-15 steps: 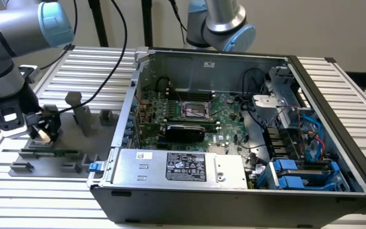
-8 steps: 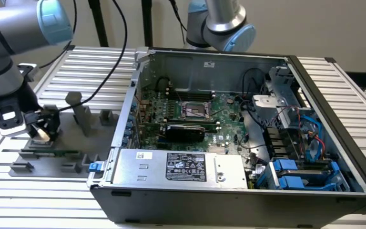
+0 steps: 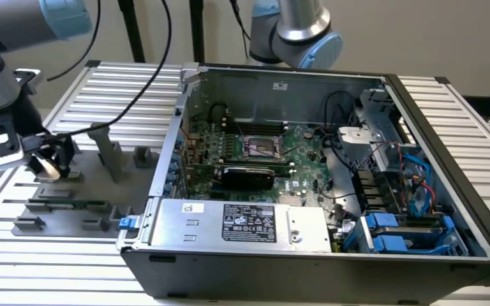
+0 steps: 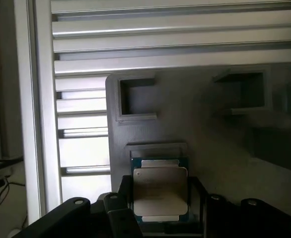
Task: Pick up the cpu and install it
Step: 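Pick up the cpu and move it towards the insertion slot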
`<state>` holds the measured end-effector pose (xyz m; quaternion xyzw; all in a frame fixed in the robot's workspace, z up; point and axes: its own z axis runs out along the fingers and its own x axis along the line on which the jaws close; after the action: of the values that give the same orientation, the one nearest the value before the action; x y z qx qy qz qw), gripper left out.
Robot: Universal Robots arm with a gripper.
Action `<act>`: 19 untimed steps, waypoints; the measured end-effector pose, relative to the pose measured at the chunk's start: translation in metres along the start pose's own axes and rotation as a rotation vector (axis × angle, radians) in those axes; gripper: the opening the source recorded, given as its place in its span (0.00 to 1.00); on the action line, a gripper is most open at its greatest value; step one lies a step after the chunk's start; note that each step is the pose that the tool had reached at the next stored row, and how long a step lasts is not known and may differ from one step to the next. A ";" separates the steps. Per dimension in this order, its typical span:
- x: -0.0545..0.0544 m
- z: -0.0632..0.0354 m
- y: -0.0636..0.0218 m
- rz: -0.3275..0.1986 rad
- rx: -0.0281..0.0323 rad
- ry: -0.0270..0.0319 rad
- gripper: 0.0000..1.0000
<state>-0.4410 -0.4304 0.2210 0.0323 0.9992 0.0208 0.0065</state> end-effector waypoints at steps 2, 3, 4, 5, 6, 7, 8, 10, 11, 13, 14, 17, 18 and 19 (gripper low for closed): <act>0.000 -0.0092 0.0003 0.000 0.0001 0.0001 0.55; 0.000 -0.0137 0.0005 0.000 -0.0001 -0.0001 0.55; 0.000 -0.0182 0.0007 0.000 0.0000 -0.0001 0.55; 0.000 -0.0227 0.0010 0.000 0.0000 0.0001 0.55; -0.001 -0.0272 0.0012 0.000 0.0000 0.0000 0.55; -0.001 -0.0317 0.0013 0.000 0.0000 -0.0001 0.55; -0.001 -0.0366 0.0016 0.000 0.0001 0.0001 0.55; -0.002 -0.0455 0.0020 0.000 0.0000 0.0001 0.55; -0.002 -0.0499 0.0022 0.000 0.0000 0.0001 0.55; -0.003 -0.0593 0.0026 0.000 0.0000 0.0000 0.55; -0.003 -0.0638 0.0028 0.000 0.0000 0.0000 0.55; -0.007 -0.0773 0.0036 0.000 0.0001 0.0002 0.55; -0.008 -0.0815 0.0039 0.000 -0.0001 -0.0001 0.55; -0.011 -0.0861 0.0043 0.000 0.0000 0.0000 0.55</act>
<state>-0.4312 -0.4304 0.3074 0.0323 0.9992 0.0208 0.0065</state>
